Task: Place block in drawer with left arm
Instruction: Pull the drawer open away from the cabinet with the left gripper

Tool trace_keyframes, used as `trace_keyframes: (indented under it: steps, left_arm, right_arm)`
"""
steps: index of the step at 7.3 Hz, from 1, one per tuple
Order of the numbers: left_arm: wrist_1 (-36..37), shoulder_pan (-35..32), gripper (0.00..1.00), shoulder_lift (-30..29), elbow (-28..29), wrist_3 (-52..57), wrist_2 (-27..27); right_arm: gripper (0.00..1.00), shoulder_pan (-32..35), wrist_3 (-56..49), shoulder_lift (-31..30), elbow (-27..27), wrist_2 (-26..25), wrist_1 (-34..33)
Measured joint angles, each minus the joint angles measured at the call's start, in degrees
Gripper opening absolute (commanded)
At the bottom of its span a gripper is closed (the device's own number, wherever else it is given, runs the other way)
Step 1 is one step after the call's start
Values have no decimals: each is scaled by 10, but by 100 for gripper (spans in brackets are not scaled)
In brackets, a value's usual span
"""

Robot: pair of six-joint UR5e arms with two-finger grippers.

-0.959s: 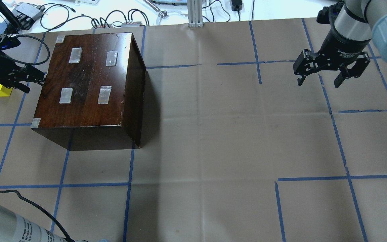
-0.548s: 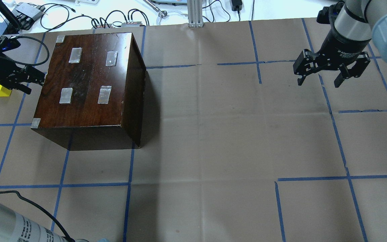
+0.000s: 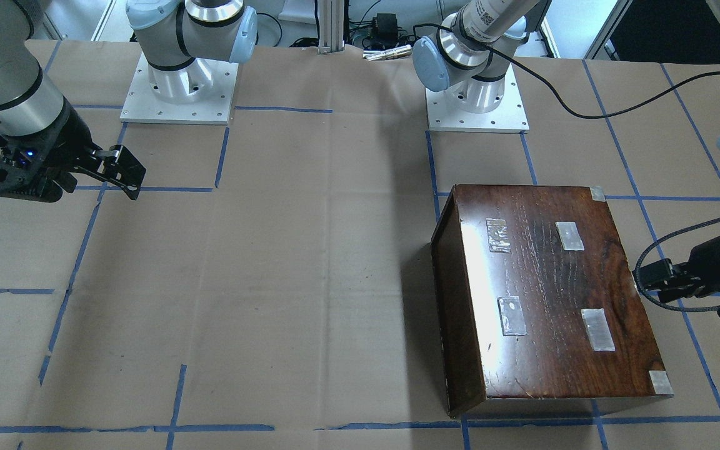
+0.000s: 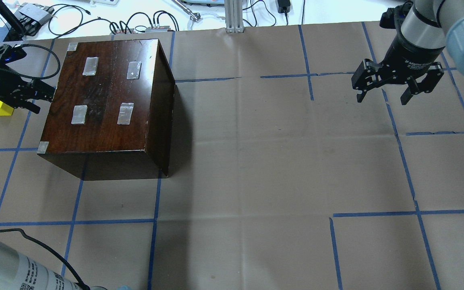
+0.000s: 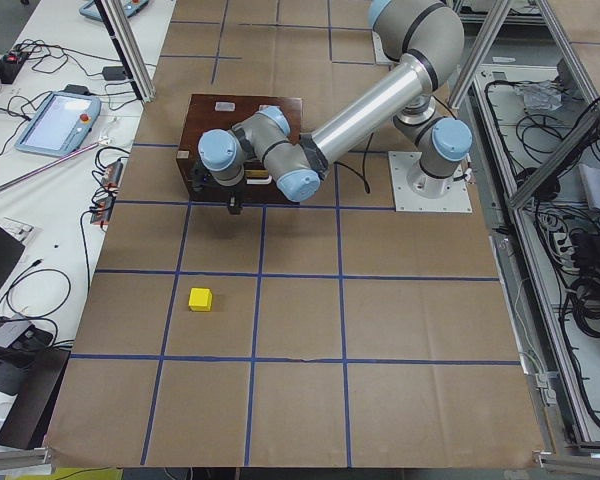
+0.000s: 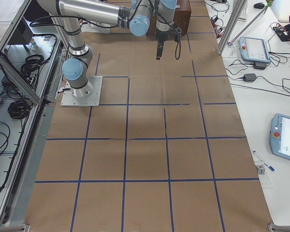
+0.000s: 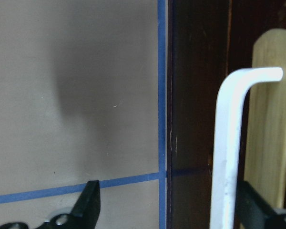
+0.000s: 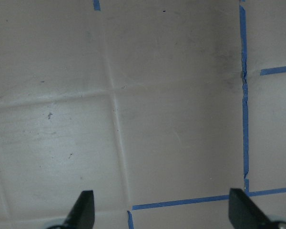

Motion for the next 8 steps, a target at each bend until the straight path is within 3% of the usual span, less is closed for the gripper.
trace_keyframes:
  steps: [3,8]
  left_arm:
    - [-1,13,99,-3,0,9,4]
    - [1,26,98,-5,22,54,78]
  right_arm:
    - [100,0,0,0,0,0,0]
    - [100,0,0,0,0,0,0]
